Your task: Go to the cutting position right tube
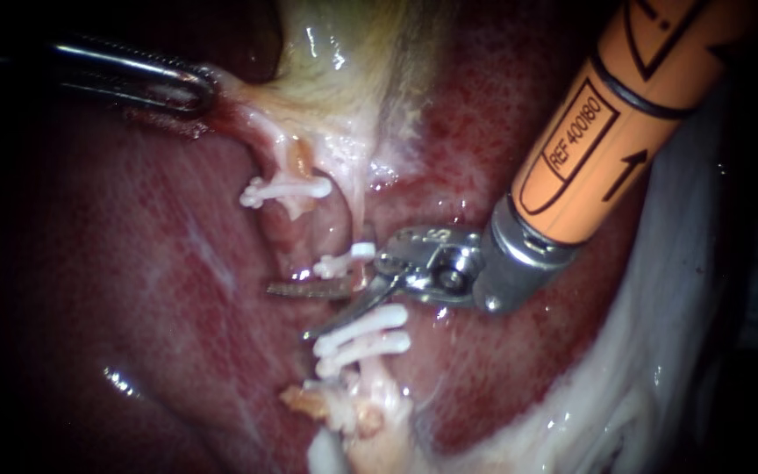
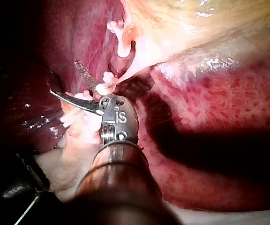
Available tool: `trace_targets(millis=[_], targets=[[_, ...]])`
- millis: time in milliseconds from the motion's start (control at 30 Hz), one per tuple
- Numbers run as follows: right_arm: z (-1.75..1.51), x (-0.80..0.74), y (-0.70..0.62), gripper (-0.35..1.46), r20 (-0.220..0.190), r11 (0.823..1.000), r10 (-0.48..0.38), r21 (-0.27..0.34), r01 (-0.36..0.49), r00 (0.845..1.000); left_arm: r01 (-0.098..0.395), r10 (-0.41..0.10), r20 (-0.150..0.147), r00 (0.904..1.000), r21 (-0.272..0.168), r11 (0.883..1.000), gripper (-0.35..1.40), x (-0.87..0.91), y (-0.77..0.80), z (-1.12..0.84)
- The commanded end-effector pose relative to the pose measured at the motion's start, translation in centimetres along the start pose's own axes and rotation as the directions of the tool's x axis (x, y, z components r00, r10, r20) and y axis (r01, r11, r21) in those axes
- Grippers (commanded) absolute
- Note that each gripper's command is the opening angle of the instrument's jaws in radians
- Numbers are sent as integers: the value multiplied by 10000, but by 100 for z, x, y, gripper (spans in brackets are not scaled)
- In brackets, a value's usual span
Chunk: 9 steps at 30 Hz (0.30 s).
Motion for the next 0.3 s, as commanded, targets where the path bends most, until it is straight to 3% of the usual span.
trace_targets(millis=[33, 300], targets=[[1, -1, 1, 128, 11, 10000, 4, 3, -4, 10000, -3, 3, 0, 10000, -2, 10000, -35, 0, 0, 0], [0, -1, 1, 128, 10, 10000, 4, 1, -4, 10000, -2, 2, 0, 10000, -2, 10000, -35, 0, -1, 0]])
